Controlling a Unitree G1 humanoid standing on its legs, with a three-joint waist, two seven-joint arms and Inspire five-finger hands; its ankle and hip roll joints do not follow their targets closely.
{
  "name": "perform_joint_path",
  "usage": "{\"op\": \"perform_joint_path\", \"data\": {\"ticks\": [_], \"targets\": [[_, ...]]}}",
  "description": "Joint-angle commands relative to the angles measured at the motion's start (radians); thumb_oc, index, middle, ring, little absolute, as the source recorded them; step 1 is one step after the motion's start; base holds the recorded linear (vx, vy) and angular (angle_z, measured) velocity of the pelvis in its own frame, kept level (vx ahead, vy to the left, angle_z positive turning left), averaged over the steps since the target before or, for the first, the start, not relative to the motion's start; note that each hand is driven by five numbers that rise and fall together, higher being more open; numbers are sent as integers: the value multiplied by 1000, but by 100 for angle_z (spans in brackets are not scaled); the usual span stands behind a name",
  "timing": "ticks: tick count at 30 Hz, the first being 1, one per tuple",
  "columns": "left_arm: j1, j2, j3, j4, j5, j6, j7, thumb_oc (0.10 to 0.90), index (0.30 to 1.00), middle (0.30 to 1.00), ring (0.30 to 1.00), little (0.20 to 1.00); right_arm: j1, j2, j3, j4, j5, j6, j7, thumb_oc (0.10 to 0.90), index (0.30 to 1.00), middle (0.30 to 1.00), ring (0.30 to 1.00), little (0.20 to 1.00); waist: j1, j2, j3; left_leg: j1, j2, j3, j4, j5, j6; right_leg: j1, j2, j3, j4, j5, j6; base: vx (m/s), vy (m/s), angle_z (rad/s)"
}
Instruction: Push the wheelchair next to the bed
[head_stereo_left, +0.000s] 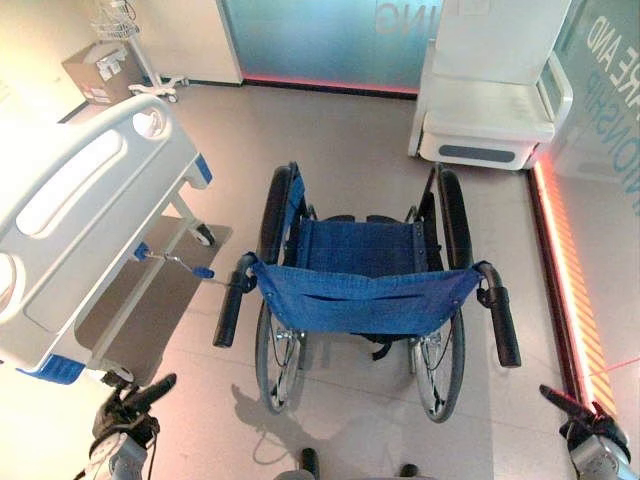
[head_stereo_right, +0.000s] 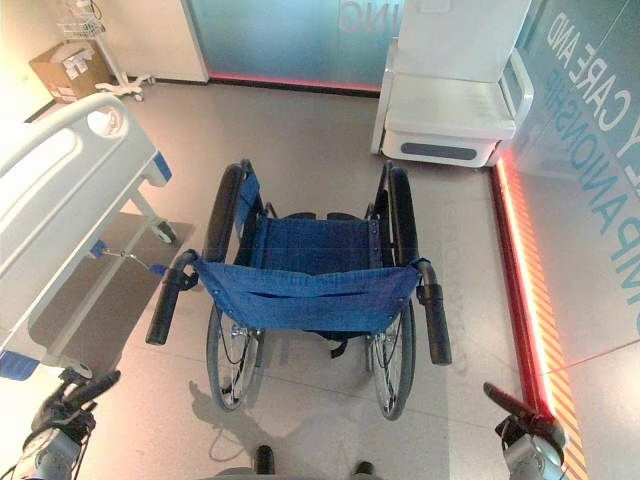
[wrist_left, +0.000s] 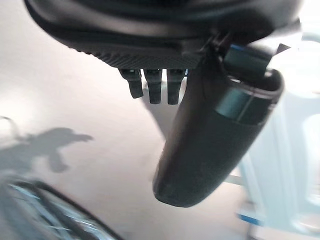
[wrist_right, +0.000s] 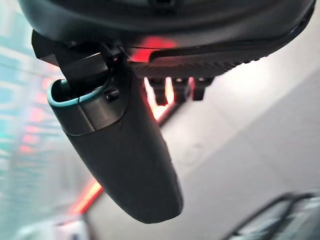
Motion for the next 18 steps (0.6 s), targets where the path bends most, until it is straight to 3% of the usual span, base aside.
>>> {"op": "perform_joint_path", "data": {"ticks": [1, 4, 8, 13, 18], "targets": [[-41, 93, 91, -126, -22, -127, 83, 800, 900, 900, 900, 900, -46, -118, -74, -107, -30, -100, -99, 800, 900, 900, 900, 900, -5, 4, -17, -1, 9, 27, 4, -63, -28, -58, 10, 17, 10, 32, -35, 0, 0, 0], [-43, 103, 140, -325, -36, -158, 88, 800, 900, 900, 900, 900, -55, -126, -109, -267, -64, -89, -121, 800, 900, 900, 900, 900, -3, 4, -18, -3, 10, 23, 3, -62, -29, -57, 10, 16, 9, 29, -38, 0, 0, 0], [-53, 117, 152, -589, -49, -136, 72, 800, 900, 900, 900, 900, -77, -125, -116, -497, -146, -37, -143, 800, 900, 900, 900, 900, 0, 5, -20, -2, 14, 20, 3, -60, -31, -53, 9, 16, 10, 25, -41, 0, 0, 0], [-79, 137, 130, -736, -21, -114, -22, 800, 900, 900, 900, 900, -122, -138, -86, -670, -171, -5, -135, 800, 900, 900, 900, 900, 6, 7, -17, -6, 18, 21, 5, -57, -33, -54, 7, 16, 15, 21, -41, 0, 0, 0], [-93, 189, 118, -822, -123, -27, -122, 800, 900, 900, 900, 900, -152, -163, -78, -795, -100, 22, -117, 800, 900, 900, 900, 900, 5, 8, -18, -3, 17, 26, 4, -58, -32, -54, 8, 18, 19, 19, -38, 0, 0, 0]]}}
